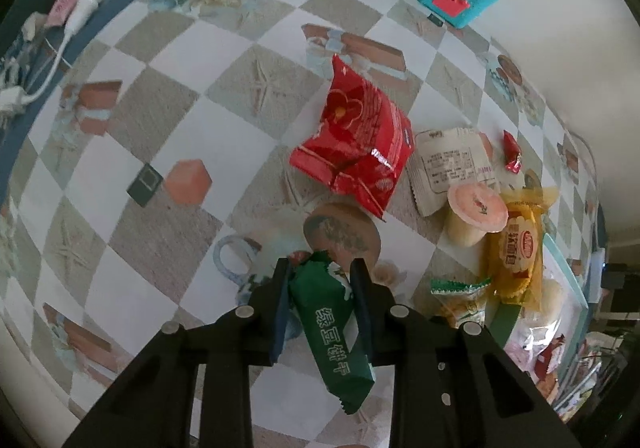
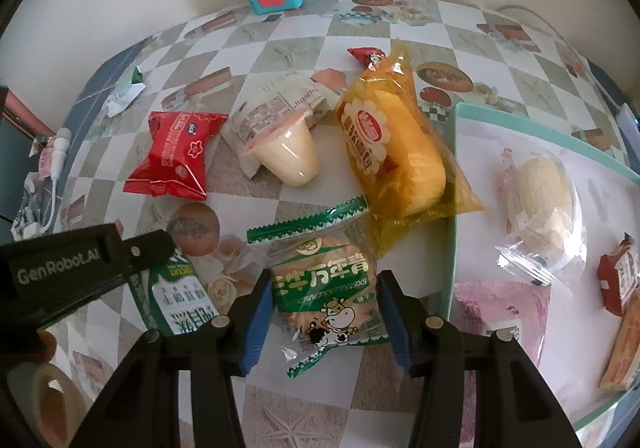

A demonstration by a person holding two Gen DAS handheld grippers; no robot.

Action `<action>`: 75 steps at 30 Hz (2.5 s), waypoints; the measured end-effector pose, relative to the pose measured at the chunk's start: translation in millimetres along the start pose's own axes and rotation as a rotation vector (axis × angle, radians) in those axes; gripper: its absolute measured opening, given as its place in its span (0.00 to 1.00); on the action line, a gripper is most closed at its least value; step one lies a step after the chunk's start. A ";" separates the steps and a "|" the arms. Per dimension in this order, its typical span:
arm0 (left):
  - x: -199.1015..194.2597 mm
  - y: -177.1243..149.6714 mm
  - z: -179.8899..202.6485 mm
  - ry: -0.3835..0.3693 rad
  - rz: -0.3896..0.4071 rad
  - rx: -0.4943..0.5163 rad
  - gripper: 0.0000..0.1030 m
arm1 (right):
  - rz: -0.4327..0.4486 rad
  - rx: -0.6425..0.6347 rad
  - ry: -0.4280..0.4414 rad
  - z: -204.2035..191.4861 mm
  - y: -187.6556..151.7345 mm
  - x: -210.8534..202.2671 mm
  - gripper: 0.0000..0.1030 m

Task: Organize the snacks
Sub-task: 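Lift both held green packs up off the snack pile, then carry both green packs over the white tray and lower them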

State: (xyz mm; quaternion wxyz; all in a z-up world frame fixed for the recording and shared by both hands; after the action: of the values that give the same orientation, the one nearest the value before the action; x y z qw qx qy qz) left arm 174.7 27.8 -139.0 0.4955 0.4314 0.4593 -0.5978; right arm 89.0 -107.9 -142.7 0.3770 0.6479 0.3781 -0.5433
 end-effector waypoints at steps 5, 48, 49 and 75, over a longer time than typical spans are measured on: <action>-4.1 -7.7 0.8 0.006 0.001 0.014 0.70 | -0.007 0.001 -0.003 -0.2 -2.8 1.8 0.52; -72.2 -40.8 24.3 0.014 0.195 0.073 0.25 | 0.148 0.157 0.144 16.0 -31.1 -72.5 0.52; -76.8 -42.3 24.9 0.010 0.206 0.075 0.25 | 0.165 0.164 0.141 18.1 -31.4 -79.5 0.52; -71.2 -85.6 127.7 0.039 0.192 0.339 0.25 | 0.186 0.605 0.045 187.3 -38.4 -105.0 0.52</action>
State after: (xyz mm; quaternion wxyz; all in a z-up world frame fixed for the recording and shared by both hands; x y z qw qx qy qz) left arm 92.0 -75.5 -33.2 0.4615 0.5619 0.3182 -0.6083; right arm -37.0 -268.3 -65.3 0.2070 0.7743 0.1465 -0.5798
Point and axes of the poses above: each gripper's, at about its wrist camera, not at the fingertips, and x roughly the way its jaws point, z to its right, y to its top, the point moved 2 cm from there along x, roughly the way its jaws point, and after that the axes turned 15 degrees about -z, right-handed, at the moved point
